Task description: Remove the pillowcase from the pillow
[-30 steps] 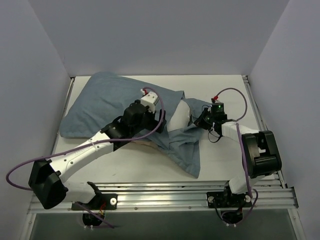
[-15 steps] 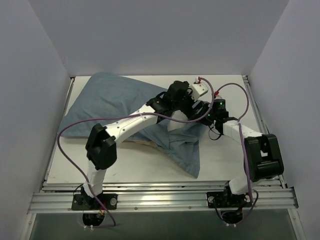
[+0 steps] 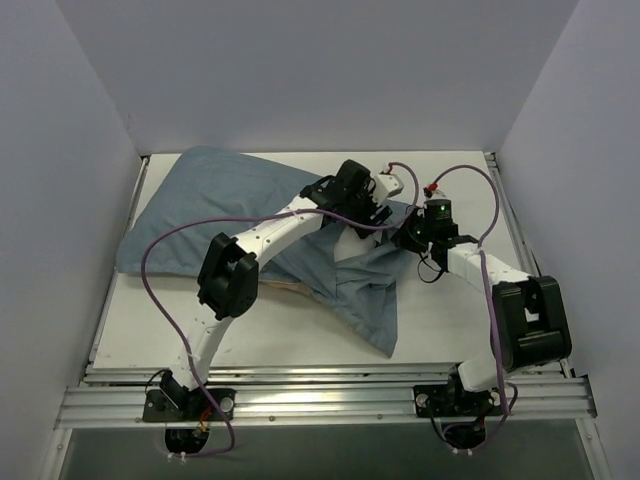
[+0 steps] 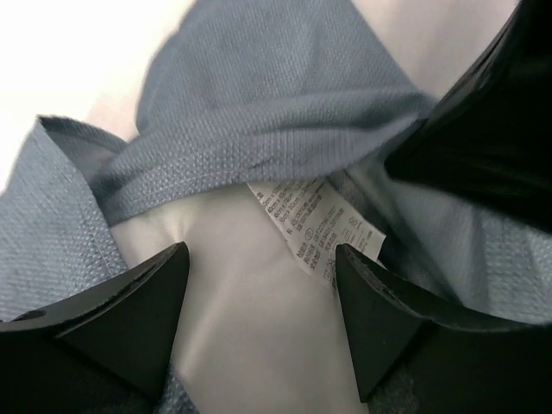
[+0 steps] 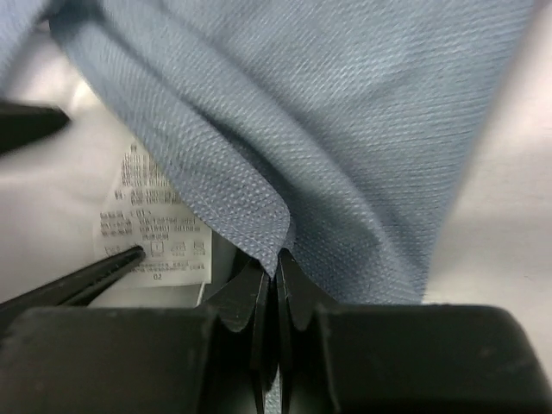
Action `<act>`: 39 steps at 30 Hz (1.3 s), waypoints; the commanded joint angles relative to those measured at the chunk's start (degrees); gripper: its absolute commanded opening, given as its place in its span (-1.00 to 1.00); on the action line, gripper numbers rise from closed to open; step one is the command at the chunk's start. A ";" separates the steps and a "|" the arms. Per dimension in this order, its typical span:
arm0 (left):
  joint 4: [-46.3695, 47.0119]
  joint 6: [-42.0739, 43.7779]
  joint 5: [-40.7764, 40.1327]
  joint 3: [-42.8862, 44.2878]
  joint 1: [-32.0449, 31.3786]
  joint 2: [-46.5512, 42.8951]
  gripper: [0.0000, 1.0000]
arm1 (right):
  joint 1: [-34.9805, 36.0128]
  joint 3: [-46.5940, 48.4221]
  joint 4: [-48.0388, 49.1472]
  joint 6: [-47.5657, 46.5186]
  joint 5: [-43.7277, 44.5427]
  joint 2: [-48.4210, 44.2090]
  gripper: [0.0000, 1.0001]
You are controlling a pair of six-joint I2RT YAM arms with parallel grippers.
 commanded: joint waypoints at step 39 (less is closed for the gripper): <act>9.41 -18.34 -7.72 -55.94 -4.09 -37.04 -0.92 | 5.66 -3.52 -6.01 3.65 20.63 -7.91 -1.00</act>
